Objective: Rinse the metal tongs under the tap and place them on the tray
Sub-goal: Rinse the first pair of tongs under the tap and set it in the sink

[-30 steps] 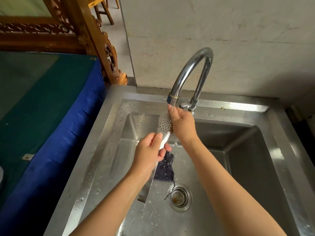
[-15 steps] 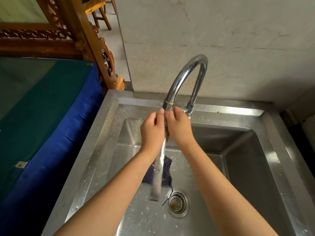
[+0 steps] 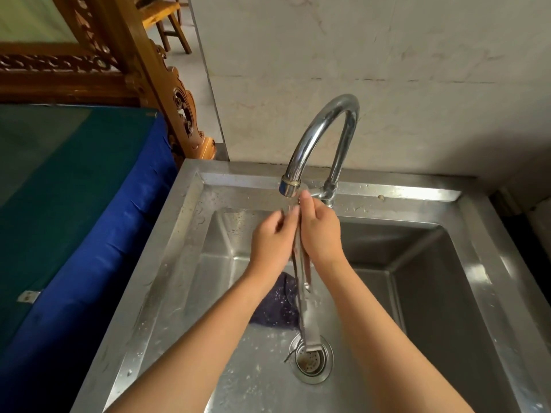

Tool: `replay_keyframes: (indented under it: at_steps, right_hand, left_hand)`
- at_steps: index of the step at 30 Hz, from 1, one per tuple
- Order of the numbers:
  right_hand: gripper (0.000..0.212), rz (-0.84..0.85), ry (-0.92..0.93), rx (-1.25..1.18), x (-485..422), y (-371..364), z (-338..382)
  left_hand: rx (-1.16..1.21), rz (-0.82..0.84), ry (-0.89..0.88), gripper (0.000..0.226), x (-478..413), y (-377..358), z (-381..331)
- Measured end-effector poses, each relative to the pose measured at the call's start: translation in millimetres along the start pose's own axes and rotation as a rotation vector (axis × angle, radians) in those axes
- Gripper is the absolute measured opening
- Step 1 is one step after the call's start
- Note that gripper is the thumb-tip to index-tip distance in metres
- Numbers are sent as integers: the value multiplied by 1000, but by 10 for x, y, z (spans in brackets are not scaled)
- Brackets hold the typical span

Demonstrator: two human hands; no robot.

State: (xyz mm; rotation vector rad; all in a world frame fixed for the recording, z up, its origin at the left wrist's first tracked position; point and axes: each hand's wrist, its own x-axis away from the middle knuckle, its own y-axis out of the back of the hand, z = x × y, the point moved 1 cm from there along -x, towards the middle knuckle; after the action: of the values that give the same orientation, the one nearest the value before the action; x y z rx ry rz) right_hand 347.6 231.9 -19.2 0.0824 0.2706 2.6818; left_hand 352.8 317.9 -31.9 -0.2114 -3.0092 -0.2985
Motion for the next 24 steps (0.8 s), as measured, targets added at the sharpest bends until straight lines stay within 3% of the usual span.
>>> replay_keyframes:
  at_steps: [4,7,13,17,21,24]
  right_hand:
    - [48,59,86,76,123,-46,-25]
    - [49,-8,70,36,165,-44,-50]
    - [46,-33,45,6,193,16,-89]
    - [47,-49,45,16,260,-16,-119]
    - [50,-115,-24,-36,114,56,-97]
    - [43,-69,-14,17,6,88,-70]
  left_hand:
    - [102,-85,43,23,-274,54,-206]
    - [100,-63,71,26,-230,-40,-198]
    - [0,-64,-55,35,-63,-19,-47]
    - [52,-110,-22,27,-204,-41,-156]
    - [-39,-44,-28,34,100,-159,-28]
    - [7,-1,26,46,45,-112,-57]
